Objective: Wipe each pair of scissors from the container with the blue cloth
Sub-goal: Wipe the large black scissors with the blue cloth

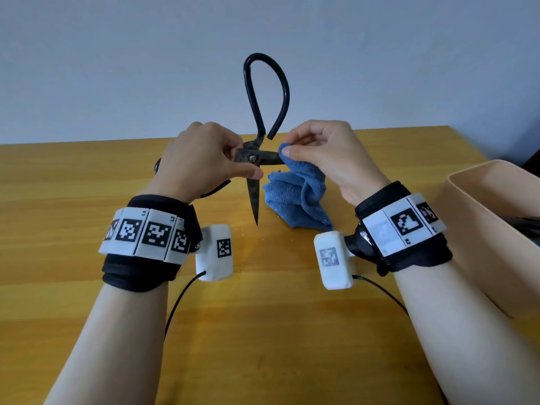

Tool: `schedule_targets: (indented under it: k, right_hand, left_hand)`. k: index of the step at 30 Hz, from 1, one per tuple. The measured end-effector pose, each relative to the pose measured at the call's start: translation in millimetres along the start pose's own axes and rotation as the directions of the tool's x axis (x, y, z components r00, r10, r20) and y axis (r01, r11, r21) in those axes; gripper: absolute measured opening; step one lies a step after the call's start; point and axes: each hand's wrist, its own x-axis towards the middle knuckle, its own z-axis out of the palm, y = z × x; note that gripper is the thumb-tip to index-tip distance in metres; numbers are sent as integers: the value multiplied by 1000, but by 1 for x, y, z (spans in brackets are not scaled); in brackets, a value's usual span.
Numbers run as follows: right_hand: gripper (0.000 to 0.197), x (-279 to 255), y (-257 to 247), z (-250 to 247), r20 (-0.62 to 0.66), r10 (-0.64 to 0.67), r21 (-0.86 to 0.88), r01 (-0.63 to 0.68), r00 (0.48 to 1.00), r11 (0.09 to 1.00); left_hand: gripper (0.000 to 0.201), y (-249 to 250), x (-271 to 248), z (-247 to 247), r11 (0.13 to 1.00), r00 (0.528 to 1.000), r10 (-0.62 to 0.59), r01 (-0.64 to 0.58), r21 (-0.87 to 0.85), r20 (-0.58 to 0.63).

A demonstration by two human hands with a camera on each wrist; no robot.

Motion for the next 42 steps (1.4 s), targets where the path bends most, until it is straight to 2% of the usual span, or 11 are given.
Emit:
schedule_targets:
  k: [6,10,12,19,29,34,36,38,40,42]
  right_hand:
    - [18,-1,0,-2,120,55,-110,-41,991,993]
    - [28,0,-3,-7,171,66,-169,-37,983,985]
    - [27,0,-2,-9,179,84,-192,-49,980,980]
    - [16,2,2,-10,85,84,-200,-66,993,977]
    - [29,3,4,-16,-47,17,-138,-23,999,990]
    - [25,8,9,-22,-191,83,-12,-86,978,996]
    - [25,9,10,-24,-147,147,70,-138,978,988]
    - [23,9,10,-22,-22,190,64,-188,982,980]
    - [17,6,8,-16,103,193,27,-196,976,980]
    - [11,4,6,-9,139,170,60,-180,976,982]
  left_hand:
    - [64,-2,-3,-3,1000,1000,-18,18,6,11]
    - [62,-1,-5,-5,999,999,-40,41,-6,30]
    - [62,-2,-5,-6,999,998,-40,41,-14,42]
    - [65,-8,-5,-8,995,997,-71,74,-70,40]
    - [59,-13,-6,-12,981,994,-100,104,-162,34]
    - [56,-14,-7,-14,973,993,-119,120,-194,19]
    - [55,-13,-6,-12,972,993,-119,119,-203,15]
    - [59,-12,-4,-8,964,992,-125,127,-235,21]
    - [57,-10,-3,-4,961,990,-135,138,-240,32]
    - [52,-5,-1,0,969,989,-143,146,-200,30]
